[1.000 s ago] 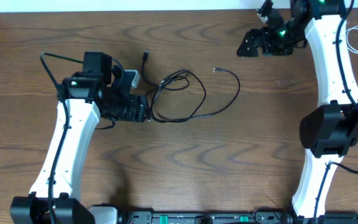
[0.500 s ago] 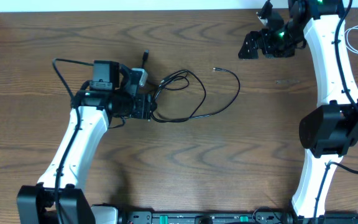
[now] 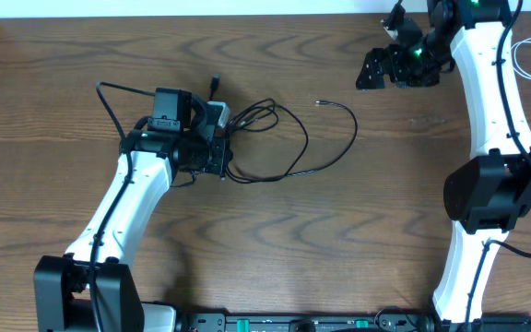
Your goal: Untangle cables
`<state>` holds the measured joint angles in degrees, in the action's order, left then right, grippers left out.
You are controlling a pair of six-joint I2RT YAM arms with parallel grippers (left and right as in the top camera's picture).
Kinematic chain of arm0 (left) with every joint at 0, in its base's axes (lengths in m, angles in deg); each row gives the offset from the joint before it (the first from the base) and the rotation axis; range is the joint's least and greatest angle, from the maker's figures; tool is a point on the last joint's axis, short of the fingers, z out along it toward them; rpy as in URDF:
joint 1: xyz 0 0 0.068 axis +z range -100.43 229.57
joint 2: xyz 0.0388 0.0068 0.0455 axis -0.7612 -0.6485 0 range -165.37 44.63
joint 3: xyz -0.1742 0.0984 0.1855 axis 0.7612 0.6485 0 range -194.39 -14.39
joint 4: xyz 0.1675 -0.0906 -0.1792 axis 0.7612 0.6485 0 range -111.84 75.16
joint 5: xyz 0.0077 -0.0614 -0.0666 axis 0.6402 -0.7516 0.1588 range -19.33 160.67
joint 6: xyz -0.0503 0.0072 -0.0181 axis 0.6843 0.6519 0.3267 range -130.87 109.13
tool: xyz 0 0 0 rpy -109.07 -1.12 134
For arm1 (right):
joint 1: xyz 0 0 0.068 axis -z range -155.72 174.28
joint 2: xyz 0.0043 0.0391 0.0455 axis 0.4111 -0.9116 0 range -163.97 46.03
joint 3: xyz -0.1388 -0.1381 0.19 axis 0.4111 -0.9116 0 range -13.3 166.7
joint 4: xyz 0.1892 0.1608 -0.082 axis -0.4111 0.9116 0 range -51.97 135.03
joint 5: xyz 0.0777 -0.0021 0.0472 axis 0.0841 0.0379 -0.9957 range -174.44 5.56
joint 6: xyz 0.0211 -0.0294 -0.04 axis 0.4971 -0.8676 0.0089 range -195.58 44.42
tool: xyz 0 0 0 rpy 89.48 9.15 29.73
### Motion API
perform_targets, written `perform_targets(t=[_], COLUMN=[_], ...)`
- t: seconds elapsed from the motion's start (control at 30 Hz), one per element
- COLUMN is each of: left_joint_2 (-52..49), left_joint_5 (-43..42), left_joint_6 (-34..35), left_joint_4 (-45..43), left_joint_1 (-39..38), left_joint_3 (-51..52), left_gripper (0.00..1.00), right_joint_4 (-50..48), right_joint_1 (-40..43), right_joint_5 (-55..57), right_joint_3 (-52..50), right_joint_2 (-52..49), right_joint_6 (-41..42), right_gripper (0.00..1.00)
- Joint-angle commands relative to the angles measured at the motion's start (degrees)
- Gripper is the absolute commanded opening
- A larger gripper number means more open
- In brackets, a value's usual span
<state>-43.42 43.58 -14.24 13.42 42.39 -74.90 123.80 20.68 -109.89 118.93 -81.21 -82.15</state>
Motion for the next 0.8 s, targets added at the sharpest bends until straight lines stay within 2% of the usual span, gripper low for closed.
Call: perform_targets(t=[0.0, 0.07, 0.13, 0.37, 0.43, 0.57, 0.67, 0.7, 0.77], left_joint_2=[3.48, 6.99, 9.7, 16.72, 17.16, 17.31, 17.29, 17.29, 17.29], left_joint_5=[-0.79, -1.09, -2.1, -3.19, -5.46, -8.5, -8.26, -8.26, -8.22], left_joint_6=[9.94, 16.17, 18.95, 27.19, 27.28, 27.3, 27.23, 27.26, 27.28], left_joint_4=[2.14, 3.15, 3.1, 2.1, 1.03, -0.87, -0.66, -0.33, 0.66], left_joint_1=[0.13, 0.13, 0.15, 2.93, 3.87, 5.95, 6.99, 7.61, 8.66], left_joint_3=[-5.33, -7.98, -9.11, -10.36, -10.36, -10.34, -10.34, -10.34, -10.34], left_gripper=[0.08, 0.08, 0.07, 0.08, 0.07, 0.07, 0.07, 0.07, 0.08], right_joint_4=[0.94, 1.95, 2.4, 0.96, -0.26, -3.67, -7.17, -9.16, -10.93], right_joint_1=[-1.07, -2.01, -2.91, -7.32, -8.66, -12.2, -15.58, -17.9, -20.61], right_joint_5=[-2.82, -7.91, -10.78, -18.34, -18.71, -18.56, -14.23, -10.14, -8.31], right_joint_3=[-0.28, -0.28, -0.28, -0.28, -0.28, -0.35, -0.35, -0.35, -0.37], right_joint_2=[-0.5, -0.5, -0.5, -0.5, -0.5, -0.52, -0.76, -1.09, -1.46], right_joint_6=[-3.48, -7.82, -9.77, -14.05, -13.88, -9.81, -3.5, 1.42, 3.74], right_gripper=[0.96, 0.94, 0.93, 0.93, 0.93, 0.89, 0.82, 0.8, 0.75])
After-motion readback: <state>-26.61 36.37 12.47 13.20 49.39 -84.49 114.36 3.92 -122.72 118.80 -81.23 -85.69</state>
